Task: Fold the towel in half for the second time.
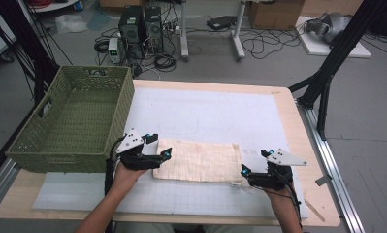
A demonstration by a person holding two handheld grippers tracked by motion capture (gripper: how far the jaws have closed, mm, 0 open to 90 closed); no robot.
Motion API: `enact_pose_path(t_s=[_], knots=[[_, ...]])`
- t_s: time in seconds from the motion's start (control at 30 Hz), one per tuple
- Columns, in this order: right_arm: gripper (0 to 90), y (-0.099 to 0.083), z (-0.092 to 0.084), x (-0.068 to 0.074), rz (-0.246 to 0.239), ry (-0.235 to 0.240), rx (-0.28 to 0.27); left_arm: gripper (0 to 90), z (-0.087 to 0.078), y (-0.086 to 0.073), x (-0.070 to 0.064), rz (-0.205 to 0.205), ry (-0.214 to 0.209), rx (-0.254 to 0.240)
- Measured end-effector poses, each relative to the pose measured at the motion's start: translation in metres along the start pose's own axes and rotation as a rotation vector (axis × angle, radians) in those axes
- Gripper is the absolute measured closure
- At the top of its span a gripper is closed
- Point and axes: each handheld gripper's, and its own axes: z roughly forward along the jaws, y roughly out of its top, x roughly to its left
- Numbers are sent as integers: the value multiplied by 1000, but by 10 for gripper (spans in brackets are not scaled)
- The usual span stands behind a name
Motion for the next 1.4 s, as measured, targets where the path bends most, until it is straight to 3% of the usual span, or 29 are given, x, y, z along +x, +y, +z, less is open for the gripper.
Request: enact_pose_path(t_s=[0.17,0.47,0.57,0.73,0.8,0.87,0.93,1.07,1.4], knots=[[101,0,1,-2,10,-2,8,260,1,4,2,-5,16,19],[101,-2,4,-4,12,5,32,189,13,16,15,-67,28,60],[101,-3,4,-5,11,7,38,214,22,17,21,-73,30,92],[101,-3,4,-7,21,3,35,249,39,19,29,-63,73,169],[101,-4,4,-7,21,3,36,284,44,17,33,-77,74,181],[101,-4,4,-7,22,6,35,321,47,10,39,-98,73,244],[101,-4,4,-7,23,11,31,327,50,7,42,-104,90,272],[101,-4,5,-6,28,18,32,338,52,3,45,-107,105,299],[101,-5,8,-6,27,22,50,583,56,-6,46,-54,135,414]])
